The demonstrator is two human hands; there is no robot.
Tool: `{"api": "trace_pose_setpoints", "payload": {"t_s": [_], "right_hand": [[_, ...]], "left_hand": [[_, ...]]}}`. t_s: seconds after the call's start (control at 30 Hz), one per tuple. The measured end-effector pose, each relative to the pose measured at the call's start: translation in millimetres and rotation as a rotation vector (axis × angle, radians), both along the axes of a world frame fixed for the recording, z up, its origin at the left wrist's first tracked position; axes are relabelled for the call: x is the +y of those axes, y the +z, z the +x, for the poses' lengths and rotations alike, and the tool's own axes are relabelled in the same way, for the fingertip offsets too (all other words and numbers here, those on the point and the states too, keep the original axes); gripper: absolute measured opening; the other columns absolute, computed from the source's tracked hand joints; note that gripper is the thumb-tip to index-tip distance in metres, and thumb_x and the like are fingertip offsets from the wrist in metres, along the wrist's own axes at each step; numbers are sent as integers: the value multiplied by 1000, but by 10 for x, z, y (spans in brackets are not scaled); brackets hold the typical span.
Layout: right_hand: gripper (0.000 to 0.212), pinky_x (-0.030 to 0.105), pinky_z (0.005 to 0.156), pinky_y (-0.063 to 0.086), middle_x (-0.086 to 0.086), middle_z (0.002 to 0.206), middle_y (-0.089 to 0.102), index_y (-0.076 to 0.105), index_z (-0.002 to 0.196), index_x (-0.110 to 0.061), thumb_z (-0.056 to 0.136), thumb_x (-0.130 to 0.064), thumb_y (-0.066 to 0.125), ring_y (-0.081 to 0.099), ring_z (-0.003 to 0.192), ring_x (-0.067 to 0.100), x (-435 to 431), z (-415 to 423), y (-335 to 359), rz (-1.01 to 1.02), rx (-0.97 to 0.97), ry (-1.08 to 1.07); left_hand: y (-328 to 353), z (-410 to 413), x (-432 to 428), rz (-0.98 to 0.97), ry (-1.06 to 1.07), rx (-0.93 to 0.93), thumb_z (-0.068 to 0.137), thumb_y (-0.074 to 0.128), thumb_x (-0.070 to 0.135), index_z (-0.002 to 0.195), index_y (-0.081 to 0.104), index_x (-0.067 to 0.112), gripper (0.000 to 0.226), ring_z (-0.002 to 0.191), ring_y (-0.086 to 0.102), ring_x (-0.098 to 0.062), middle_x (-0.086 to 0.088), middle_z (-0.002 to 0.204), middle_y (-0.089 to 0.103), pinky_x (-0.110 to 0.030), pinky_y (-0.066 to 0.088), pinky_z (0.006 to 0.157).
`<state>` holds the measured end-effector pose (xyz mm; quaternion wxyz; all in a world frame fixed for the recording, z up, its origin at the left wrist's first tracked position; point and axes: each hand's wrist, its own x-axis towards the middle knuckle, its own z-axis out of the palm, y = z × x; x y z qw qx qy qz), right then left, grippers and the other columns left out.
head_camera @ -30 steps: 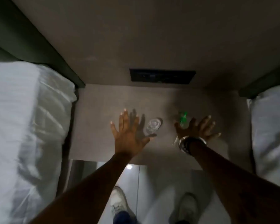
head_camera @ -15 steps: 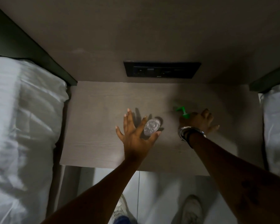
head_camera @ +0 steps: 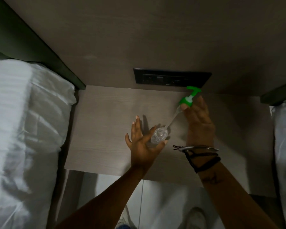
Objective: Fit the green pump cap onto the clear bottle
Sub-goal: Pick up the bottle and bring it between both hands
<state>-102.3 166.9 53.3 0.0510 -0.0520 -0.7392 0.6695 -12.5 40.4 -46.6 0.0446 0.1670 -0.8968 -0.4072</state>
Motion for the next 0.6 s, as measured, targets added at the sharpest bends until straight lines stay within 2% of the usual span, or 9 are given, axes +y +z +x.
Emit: {"api": "trace_pose_setpoints", "payload": {"t_s": [0.03,0.07,0.13,0.17,0.23,0.27,0.4,0.53,0.6], "right_hand": [[28,-2,79,40,-3,145,42,69,93,-40,80,-16,71,45,117,-13,-22,9,-29,-55,-29,-11],[26,-3,79,39,-2,148,39,68,89,-42,77,-19,73,42,121,-10,-22,17,-60,-12,-15,4],[23,-1,85,38,0,151,34,67,92,-38,72,-29,72,37,124,-10,-62,62,-125,111,-6,87],[24,5,92,37,0,152,31,66,94,-39,70,-34,71,35,127,-7,-66,96,-156,122,-1,110],[29,27,103,37,0,154,29,64,93,-44,69,-31,76,33,135,12,-35,146,-219,161,-5,156],[33,35,104,37,3,154,29,65,94,-41,69,-24,79,31,136,21,-22,166,-251,226,21,188],[36,37,104,31,14,149,34,71,97,-16,64,-14,84,33,134,34,21,318,-405,548,125,331],[35,56,103,37,21,145,38,73,95,-16,63,-19,86,37,131,38,82,403,-494,637,111,354],[39,60,104,35,20,149,34,72,100,-19,64,-24,86,34,134,38,110,384,-542,674,94,365]], "left_hand": [[3,1,-8,-7,-5,4,74,70,62,127,57,47,56,151,-5,-12,1,166,4,-53,-5,117],[5,3,-4,-8,-10,8,74,70,62,127,57,46,56,151,-5,-13,0,166,4,-54,-5,117],[-1,1,-6,-6,-14,10,74,67,63,127,57,46,56,151,-4,-14,1,165,4,-55,-5,117],[-9,-1,-5,-5,-10,13,74,67,63,127,57,46,56,152,-3,-15,1,165,4,-55,-4,117],[-23,-10,-5,-5,-3,17,74,70,61,126,58,46,55,152,-2,-15,1,165,6,-56,-3,118],[-31,-11,-2,-10,-3,20,74,70,61,126,58,46,55,152,-1,-16,1,165,6,-56,-2,118],[-64,-14,7,-38,14,96,76,63,63,120,63,40,49,151,12,-27,-8,163,19,-62,6,115],[-100,-13,-8,-79,-39,72,75,62,67,123,60,44,54,152,6,-26,-5,165,13,-55,2,115],[-129,-18,-24,-93,-47,68,75,62,66,125,60,44,55,152,5,-25,-5,165,12,-54,1,115]]}}
